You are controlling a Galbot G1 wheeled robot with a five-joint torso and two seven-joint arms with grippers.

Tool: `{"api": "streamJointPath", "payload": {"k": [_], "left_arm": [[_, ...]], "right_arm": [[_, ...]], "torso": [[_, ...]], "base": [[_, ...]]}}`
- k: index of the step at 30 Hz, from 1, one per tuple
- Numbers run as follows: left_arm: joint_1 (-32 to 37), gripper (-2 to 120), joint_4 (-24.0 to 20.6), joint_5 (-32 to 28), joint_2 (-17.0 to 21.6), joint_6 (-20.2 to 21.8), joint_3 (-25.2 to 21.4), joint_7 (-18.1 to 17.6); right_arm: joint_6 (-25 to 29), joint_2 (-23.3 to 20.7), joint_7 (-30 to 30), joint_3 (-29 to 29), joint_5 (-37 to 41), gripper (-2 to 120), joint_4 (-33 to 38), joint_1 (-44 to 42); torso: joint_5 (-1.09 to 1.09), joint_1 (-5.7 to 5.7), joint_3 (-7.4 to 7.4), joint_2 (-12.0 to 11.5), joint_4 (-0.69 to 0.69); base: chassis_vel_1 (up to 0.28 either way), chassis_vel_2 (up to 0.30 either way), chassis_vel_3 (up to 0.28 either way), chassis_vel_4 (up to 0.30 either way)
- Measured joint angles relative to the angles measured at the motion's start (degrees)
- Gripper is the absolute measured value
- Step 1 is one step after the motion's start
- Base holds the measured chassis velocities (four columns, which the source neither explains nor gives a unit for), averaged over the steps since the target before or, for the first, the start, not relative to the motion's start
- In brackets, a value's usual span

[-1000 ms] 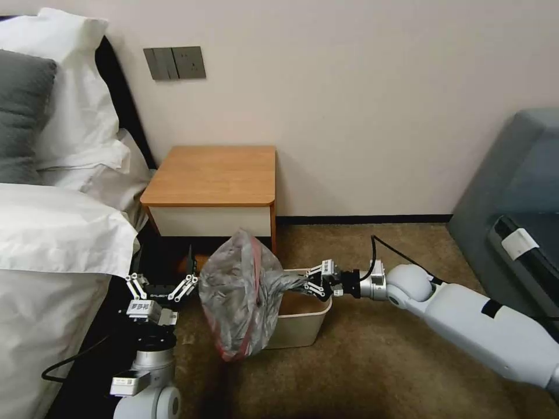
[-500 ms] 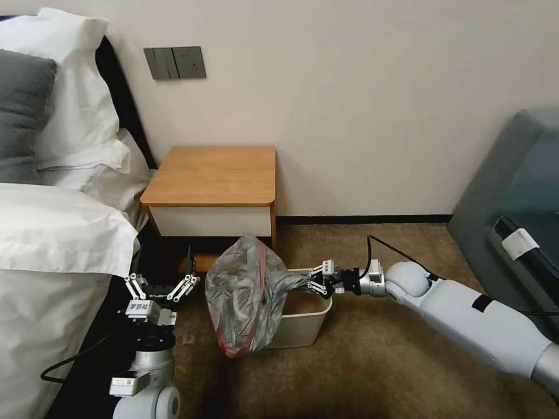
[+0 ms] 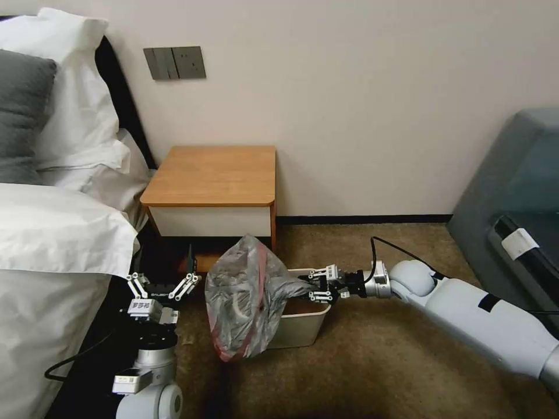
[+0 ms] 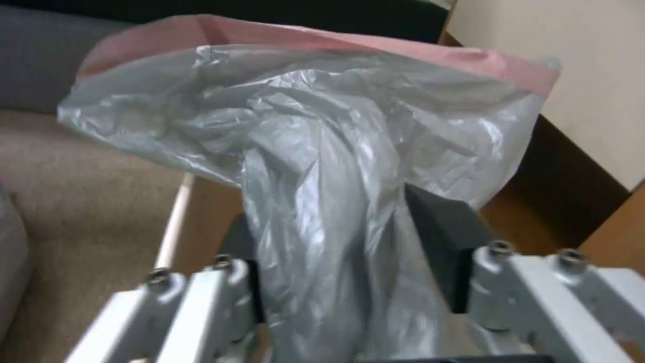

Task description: Pick up the garbage bag from the table and place it over the trash can.

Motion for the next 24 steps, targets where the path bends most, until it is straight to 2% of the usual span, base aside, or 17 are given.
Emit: {"api": "streamJointPath", "payload": {"k": [1,4,7,8,9,11,14,19,24], "left_arm": [[0.00,93,0.00,0.00,0.00,0.00,0.00,0.00],[-0.13,93,0.13,0.02,-0.16,-0.04,0.11,-0.01],[-0.21,93,0.17,0.04,-0.22,-0.06,0.21,-0.01],[-0.26,93,0.18,0.06,-0.24,-0.07,0.23,-0.01],[-0.26,93,0.18,0.06,-0.24,-0.07,0.23,-0.01],[-0.32,93,0.18,0.07,-0.23,-0.08,0.23,-0.01],[-0.33,93,0.18,0.10,-0.18,-0.08,0.23,-0.01],[-0.22,93,0.18,0.13,-0.16,-0.08,0.25,-0.01],[-0.14,93,0.18,0.16,-0.10,-0.09,0.27,-0.02]], "right_arm": [[0.00,0.00,0.00,0.00,0.00,52,0.00,0.00],[-0.29,0.05,-1.76,-0.12,-0.98,68,-0.64,1.47],[-0.44,0.10,-2.66,-0.15,-1.18,74,-0.99,2.05],[-0.54,0.09,-3.16,-0.17,-1.18,82,-1.13,2.34],[-0.54,0.09,-3.16,-0.17,-1.18,82,-1.13,2.34],[-0.78,-0.09,-4.17,-0.18,-1.00,92,-1.16,2.47],[-1.23,-0.46,-6.07,-0.14,-0.05,99,-1.15,2.58],[-1.98,-1.73,-10.88,1.27,4.08,100,-0.59,3.07],[-1.98,-3.39,-11.45,3.26,7.96,100,1.55,3.15]], "torso": [[0.00,0.00,0.00,0.00,0.00],[0.00,0.00,0.00,0.00,0.00],[0.00,0.00,0.00,0.00,0.00],[0.00,0.00,0.00,0.00,0.00],[0.00,0.00,0.00,0.00,0.00],[0.00,0.00,0.00,0.00,0.00],[0.00,0.00,0.00,0.00,0.00],[0.00,0.00,0.00,0.00,0.00],[0.01,0.00,0.00,0.00,-0.01]], "base": [[0.000,0.000,0.000,0.000],[0.000,0.000,0.000,0.000],[0.000,0.000,0.000,0.000],[0.000,0.000,0.000,0.000],[0.000,0.000,0.000,0.000],[0.000,0.000,0.000,0.000],[0.000,0.000,0.000,0.000],[0.000,0.000,0.000,0.000],[0.000,0.000,0.000,0.000]]}}
